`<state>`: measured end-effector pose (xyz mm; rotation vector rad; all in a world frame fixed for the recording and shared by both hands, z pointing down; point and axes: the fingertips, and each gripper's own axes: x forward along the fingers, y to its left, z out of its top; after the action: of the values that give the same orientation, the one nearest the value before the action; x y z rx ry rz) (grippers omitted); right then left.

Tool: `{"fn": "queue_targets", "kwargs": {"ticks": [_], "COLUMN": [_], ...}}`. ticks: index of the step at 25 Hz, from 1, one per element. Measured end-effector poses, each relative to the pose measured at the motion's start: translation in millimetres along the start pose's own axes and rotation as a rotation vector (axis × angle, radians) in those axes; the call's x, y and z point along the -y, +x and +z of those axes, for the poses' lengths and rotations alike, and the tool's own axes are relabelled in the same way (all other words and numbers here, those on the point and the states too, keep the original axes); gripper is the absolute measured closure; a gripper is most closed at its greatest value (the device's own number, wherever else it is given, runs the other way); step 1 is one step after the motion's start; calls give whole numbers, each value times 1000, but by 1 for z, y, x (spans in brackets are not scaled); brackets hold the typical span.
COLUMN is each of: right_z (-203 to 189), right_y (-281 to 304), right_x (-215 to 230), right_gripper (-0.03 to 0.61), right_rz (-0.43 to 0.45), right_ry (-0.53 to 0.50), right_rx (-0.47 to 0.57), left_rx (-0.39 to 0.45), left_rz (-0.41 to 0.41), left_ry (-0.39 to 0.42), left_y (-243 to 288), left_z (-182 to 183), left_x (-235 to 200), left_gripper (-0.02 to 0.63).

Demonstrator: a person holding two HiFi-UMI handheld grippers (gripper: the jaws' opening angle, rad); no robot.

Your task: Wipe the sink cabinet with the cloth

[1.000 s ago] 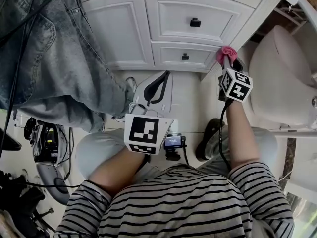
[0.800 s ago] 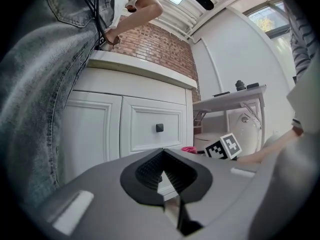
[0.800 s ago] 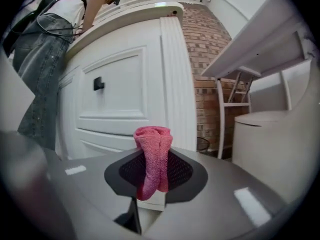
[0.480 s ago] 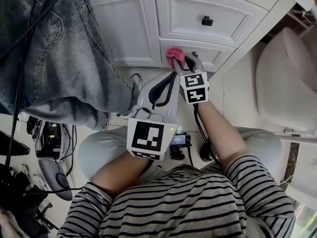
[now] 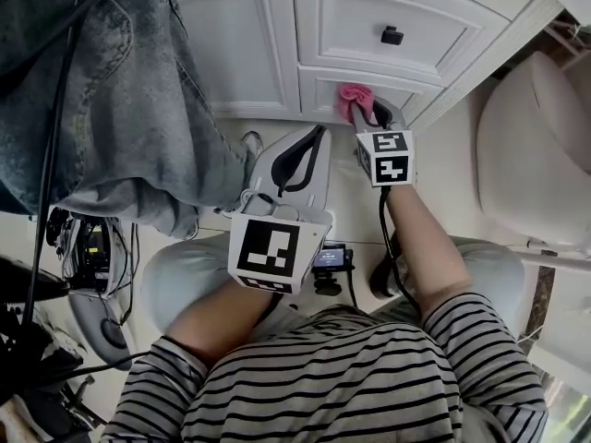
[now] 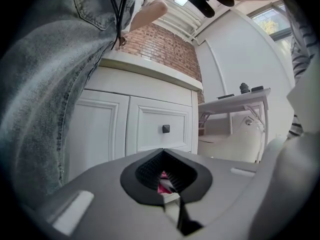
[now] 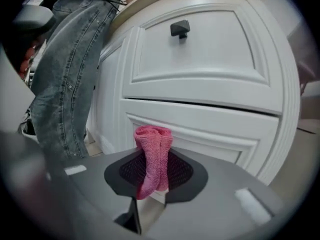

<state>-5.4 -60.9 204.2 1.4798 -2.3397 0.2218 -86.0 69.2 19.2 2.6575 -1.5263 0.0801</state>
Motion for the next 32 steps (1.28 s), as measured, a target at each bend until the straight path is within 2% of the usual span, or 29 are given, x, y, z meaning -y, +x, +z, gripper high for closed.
{"fn": "queue_targets", "kwargs": {"ticks": [3,9,14,17,19,24,26,29,32], "right_z": [0,-18,-38,-53,-59,-56,-56,-61,-73], "right_y": [-15,-32,-55,-66,-56,10,36,62,69], "right_x": [18,84,121,126,99,-24,-61,-84,-64], "right_gripper": [488,489,486,489,491,489,489,489,489], "right_rz": [-25,-154,-248,-329,-282,30,113,161,126], "right_ry": [-4,40,95,176,166,-17,-63,-124,-128], "right_rx": [20,-12,-33,-41,-48,-31,-31,-54,-86], "left_rx": [-10,-24,-26,-28,-20,-14,-13,-21,-40], "left_rz": [-15,-17,3,-9,-15,3,16,21,13], "left_ry": [27,61,37,24,18,-38,-51,-57,-53], "left_y": [5,7,8,5,3,-3,-4,-2,1], "left_z": [-3,-10,-11,-5,-2,1,0,-4,-10], "left_x": [9,15,7,11,12,1,-5,-9,-7], "left_gripper": [614,614,614,614,614,614,614,614,614]}}
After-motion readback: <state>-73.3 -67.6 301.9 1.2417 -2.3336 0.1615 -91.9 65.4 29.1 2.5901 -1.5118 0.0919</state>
